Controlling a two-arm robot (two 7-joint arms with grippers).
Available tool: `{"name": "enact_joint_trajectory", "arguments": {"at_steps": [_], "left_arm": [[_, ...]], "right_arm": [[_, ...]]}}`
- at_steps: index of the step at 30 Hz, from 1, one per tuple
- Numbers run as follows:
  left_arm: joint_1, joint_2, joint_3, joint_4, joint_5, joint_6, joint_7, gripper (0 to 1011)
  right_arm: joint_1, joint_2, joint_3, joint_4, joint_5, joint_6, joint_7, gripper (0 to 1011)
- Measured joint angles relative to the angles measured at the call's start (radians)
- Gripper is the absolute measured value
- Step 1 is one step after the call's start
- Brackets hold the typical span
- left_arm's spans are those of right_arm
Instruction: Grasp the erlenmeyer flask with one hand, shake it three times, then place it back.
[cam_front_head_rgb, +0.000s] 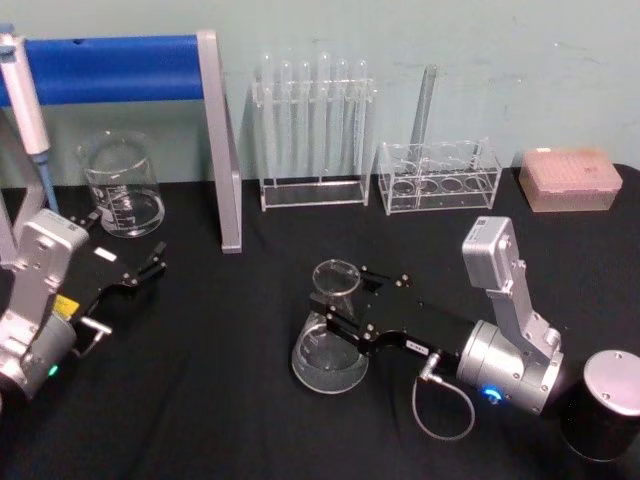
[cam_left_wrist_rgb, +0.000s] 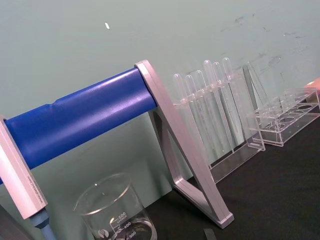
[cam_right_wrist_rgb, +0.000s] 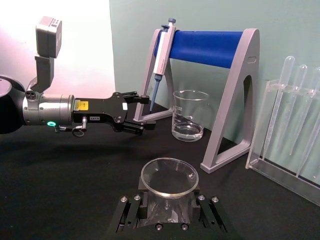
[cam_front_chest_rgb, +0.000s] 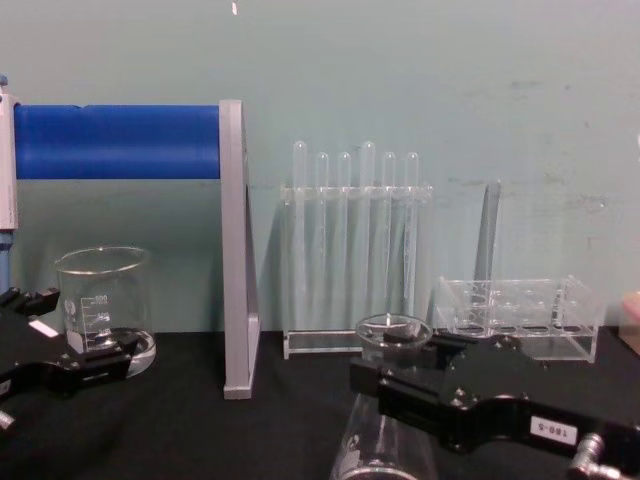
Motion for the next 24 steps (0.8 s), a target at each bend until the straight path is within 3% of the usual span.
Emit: {"name": "enact_joint_trajectory", "arguments": {"at_steps": [24], "left_arm": [[0.000, 0.000, 0.000, 0.000, 0.000, 0.000, 0.000, 1001]], "right_arm": [[0.006, -0.001, -0.008, 0.020, -0.004, 0.001, 0.002, 449]]}}
